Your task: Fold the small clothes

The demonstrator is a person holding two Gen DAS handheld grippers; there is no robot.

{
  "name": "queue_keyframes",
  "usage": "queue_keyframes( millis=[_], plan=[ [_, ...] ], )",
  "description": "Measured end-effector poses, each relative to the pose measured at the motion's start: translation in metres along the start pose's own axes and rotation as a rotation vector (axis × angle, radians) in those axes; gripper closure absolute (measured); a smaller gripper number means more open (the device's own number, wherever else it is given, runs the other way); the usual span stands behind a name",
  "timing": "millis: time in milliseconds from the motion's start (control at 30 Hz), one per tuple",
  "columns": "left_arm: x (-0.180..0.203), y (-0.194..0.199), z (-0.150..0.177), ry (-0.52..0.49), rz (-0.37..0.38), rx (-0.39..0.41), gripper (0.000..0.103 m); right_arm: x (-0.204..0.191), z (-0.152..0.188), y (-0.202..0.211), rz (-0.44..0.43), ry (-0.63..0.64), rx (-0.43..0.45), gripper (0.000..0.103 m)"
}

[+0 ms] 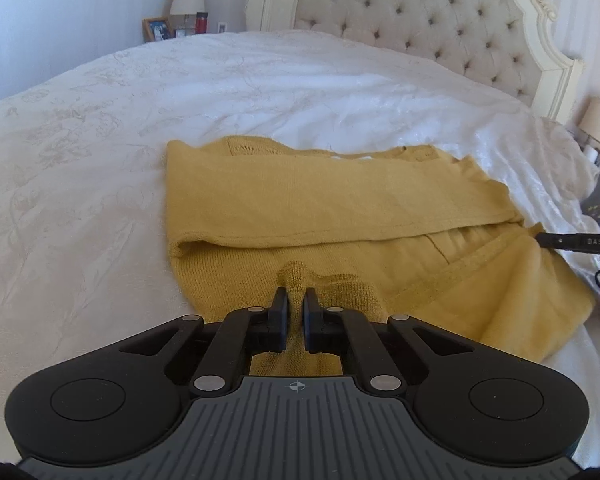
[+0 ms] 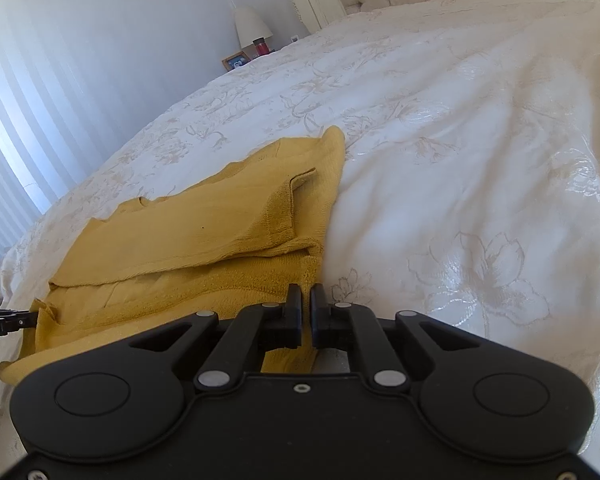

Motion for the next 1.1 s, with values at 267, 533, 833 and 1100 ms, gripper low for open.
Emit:
queue_keyframes(
  millis=[267, 533, 833, 1100],
  plan=[
    [0.001, 0.057, -0.028, -0.007, -0.102, 0.224, 0.096, -0.026, -0.015, 0.043, -0.011, 0.067, 0.171, 0.093],
    [-0.014, 0.04, -0.084, -0.024, -0.147, 0.29, 0.096, -0.043, -0.08, 0.027, 0.015, 0.154, 0.233, 0.093],
    [-0.07, -0.06, -0.112, 0.181, -0.12, 0.12, 0.096, -0.022, -0.117, -0.058, 0.089, 0.102, 0.106, 0.093],
    [-0.09, -0.106, -0.095, 0.185, -0.151, 0.012, 0.081, -0.007, -0.1, -0.105, 0.156, 0.098, -0.01, 0.091]
  ],
)
Point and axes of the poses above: each gripper's, at about its wrist camera, not at the fingertips, and y roughly against the way its jaws point, x to its right, z to its underside, the point moved 2 cm from there along -y, roughly the way its jaws point, and after that the axes turned 8 degrees about -x, right-handed, at the moved point
